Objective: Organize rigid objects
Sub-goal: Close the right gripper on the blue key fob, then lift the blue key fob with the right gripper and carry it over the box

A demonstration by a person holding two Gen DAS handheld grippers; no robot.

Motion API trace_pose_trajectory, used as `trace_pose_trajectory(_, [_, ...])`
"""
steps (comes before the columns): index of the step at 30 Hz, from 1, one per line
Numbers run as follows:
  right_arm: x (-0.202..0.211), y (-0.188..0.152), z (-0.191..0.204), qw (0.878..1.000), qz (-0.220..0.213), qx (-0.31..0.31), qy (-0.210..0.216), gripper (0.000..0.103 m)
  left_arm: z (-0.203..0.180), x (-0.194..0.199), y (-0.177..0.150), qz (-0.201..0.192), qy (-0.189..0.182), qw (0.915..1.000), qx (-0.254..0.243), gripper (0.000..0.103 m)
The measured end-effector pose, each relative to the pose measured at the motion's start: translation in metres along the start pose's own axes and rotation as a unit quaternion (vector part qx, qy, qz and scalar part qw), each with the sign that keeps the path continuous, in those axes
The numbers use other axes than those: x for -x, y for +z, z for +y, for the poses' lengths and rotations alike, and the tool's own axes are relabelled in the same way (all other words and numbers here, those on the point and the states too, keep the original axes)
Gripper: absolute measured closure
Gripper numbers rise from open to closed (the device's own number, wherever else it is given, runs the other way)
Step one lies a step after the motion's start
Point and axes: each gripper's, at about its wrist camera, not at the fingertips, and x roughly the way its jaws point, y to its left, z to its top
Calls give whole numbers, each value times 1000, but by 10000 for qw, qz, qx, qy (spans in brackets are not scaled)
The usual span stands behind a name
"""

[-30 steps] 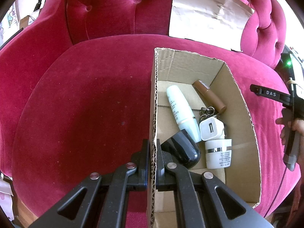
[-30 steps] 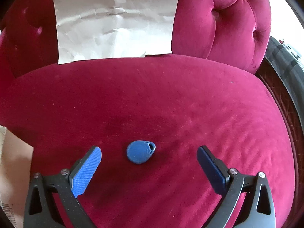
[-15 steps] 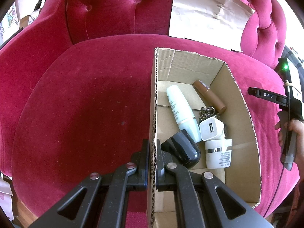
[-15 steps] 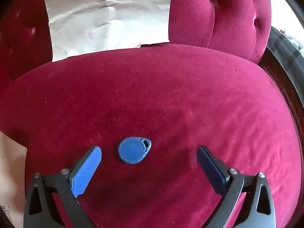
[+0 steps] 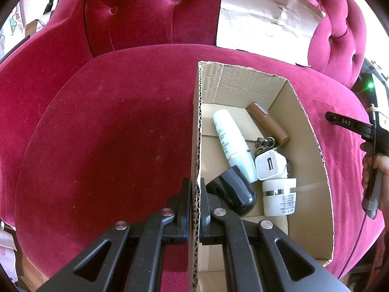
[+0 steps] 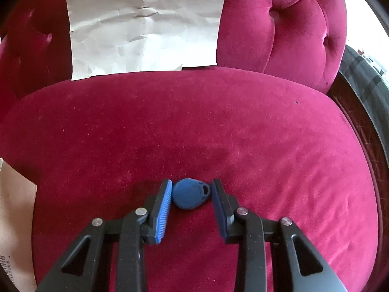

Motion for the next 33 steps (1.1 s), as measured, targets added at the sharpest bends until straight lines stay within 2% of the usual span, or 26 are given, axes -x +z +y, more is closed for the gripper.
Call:
trace_pose_trajectory(15, [11,0,4,10000,-42,8,9,68,0,1,0,0,-2,10000,-1,99])
trace_pose_trajectory(23, [39,8,18,9994,-284,162,96,68,1,1,1,9,-11,10000,7,99])
trace_pose_trajectory(33, [81,19,53,9959,-612,511,429,68,0,2,1,11,-7,10000,2,99])
